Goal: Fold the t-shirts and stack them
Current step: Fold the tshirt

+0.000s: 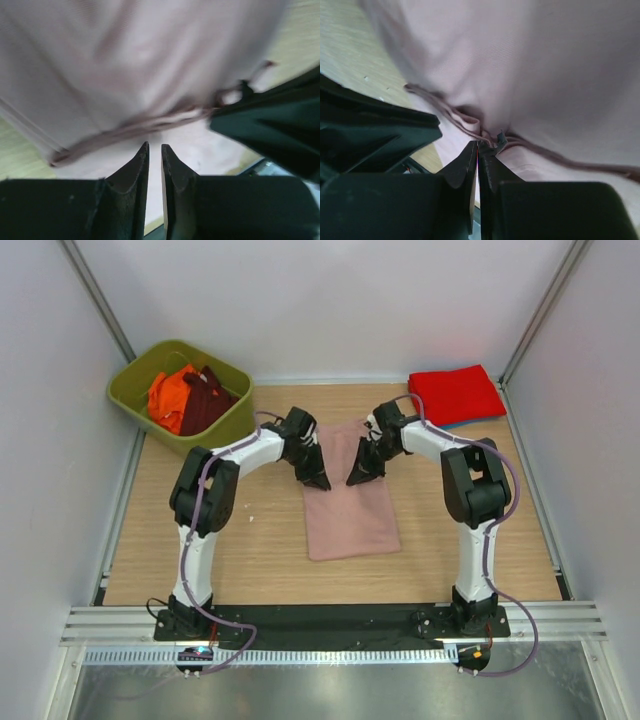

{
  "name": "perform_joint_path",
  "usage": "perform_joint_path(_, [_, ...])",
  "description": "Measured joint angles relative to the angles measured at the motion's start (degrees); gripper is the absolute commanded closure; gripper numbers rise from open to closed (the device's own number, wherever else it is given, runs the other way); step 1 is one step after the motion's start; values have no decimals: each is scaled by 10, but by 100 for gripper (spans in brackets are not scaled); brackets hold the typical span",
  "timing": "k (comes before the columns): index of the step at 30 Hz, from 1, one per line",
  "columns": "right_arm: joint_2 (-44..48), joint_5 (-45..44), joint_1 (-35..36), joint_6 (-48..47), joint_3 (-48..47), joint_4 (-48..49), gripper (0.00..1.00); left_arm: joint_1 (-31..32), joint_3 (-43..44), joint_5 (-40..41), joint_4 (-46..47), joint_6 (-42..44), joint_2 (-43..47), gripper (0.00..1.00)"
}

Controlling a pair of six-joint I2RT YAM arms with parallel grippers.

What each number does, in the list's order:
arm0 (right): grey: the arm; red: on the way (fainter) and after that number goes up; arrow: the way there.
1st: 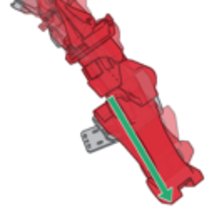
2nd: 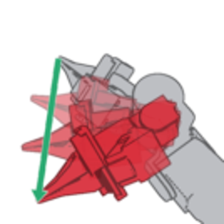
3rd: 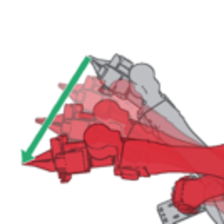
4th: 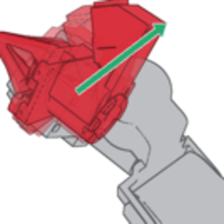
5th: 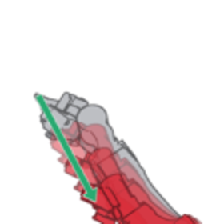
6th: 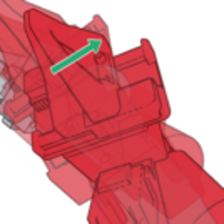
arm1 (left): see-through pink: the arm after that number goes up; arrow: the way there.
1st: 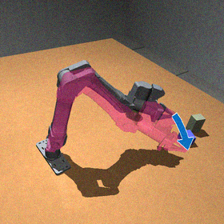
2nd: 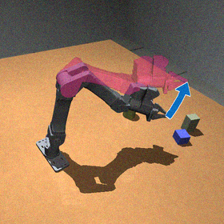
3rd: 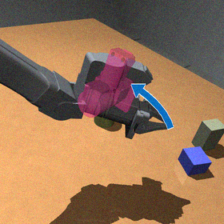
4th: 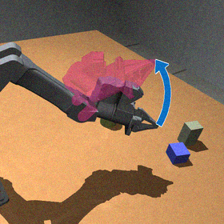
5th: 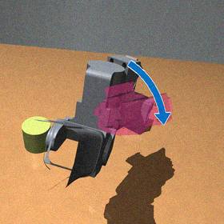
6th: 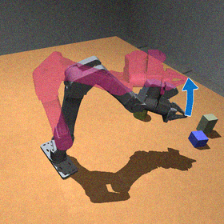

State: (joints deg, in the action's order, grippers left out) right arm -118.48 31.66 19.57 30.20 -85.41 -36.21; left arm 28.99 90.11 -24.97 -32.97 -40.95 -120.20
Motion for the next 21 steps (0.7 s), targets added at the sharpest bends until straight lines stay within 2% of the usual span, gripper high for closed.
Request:
perform_joint_path(6, [-34,-7,-17,-3,7,10,88,-4,10,18,-33,15,-41,83])
perform_joint_path(9, [-35,-22,-18,-17,-5,0,81,0,33,39,-59,39,-46,79])
perform_joint_path(11, [-35,-39,-18,-30,-19,-15,70,3,46,64,-78,56,-45,72])
perform_joint_path(12, [-34,-48,-18,-35,-26,-23,61,3,51,76,-88,63,-42,69])
perform_joint_path(14, [-28,-68,-18,-44,-37,-46,51,2,54,104,-107,77,-30,58])
perform_joint_path(15, [-22,-78,-18,-49,-43,-58,42,0,53,116,-121,85,-20,55])
perform_joint_path(16, [-13,-92,-18,-54,-47,-73,38,-1,51,127,-133,89,-6,51])
perform_joint_path(18, [14,-118,-18,-65,-50,-102,28,-3,37,141,-147,98,37,49])
perform_joint_path(21, [78,-149,-21,-76,-38,-139,20,-5,-9,149,-162,102,127,43])
